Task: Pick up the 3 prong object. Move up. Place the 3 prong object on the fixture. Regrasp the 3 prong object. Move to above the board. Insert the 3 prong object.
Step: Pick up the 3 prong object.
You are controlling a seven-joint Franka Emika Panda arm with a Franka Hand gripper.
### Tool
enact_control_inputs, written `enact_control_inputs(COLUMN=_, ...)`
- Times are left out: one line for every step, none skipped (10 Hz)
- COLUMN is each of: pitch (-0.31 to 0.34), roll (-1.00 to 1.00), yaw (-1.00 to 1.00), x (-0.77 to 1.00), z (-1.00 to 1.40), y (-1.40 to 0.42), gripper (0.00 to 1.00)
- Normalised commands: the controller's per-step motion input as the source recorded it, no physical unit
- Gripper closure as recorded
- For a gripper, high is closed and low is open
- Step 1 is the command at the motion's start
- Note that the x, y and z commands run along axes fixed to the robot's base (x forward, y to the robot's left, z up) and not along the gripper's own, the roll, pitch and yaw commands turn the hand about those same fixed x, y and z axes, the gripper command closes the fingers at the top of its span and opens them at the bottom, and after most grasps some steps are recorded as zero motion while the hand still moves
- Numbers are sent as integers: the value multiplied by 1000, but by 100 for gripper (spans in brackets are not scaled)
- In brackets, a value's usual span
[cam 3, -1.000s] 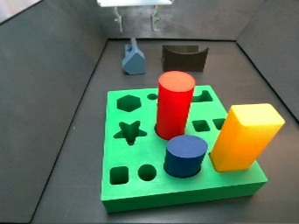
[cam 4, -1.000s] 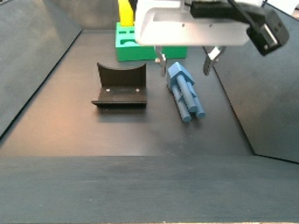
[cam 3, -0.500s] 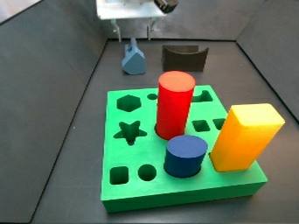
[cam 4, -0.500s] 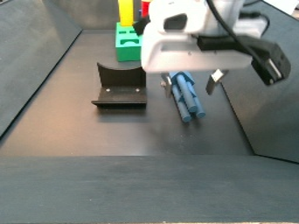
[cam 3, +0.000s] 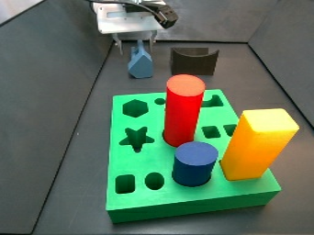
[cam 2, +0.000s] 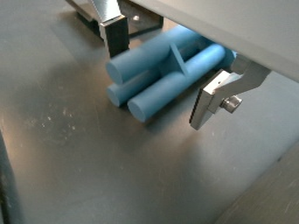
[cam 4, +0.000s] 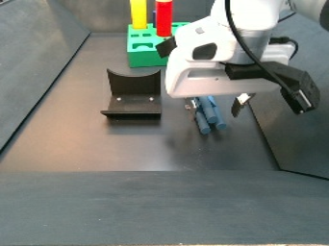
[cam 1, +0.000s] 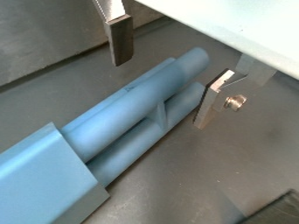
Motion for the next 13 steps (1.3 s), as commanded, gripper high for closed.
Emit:
enact_control_inputs(pitch=-223, roll=-204, yaw=0, x=0, z=-440, y=46, gripper=0)
enact_control_inputs(pitch=-241, roll=-191, yaw=0, x=0, z=-551, y=29, gripper=0)
enact_control_inputs(pitch=-227, roll=-157, yaw=0, x=-31, z=-620, y=37, gripper=0)
enact_control_inputs(pitch=-163, roll=-87, yaw=49, x=-49, z=-111, y=0, gripper=0)
enact_control_inputs(pitch=0, roll=0, yaw=0, x=0, z=0, y=0, gripper=0)
enact_control_inputs(pitch=0, roll=0, yaw=0, x=0, z=0, y=0, gripper=100)
enact_control_inputs(pitch=0, roll=0, yaw=0, x=0, z=0, y=0, gripper=100)
enact_control_inputs(pitch=0, roll=0, yaw=0, x=0, z=0, y=0, gripper=100)
enact_control_inputs(pitch=0, roll=0, yaw=0, x=0, z=0, y=0, gripper=100)
enact_control_inputs(pitch=0, roll=0, yaw=0, x=0, z=0, y=0, gripper=100)
enact_control_inputs(pitch=0, roll=0, yaw=0, x=0, z=0, y=0, gripper=100)
enact_control_inputs(pitch=0, roll=0, yaw=0, x=0, z=0, y=0, gripper=100)
enact_control_inputs(pitch=0, roll=0, yaw=0, x=0, z=0, y=0, gripper=100)
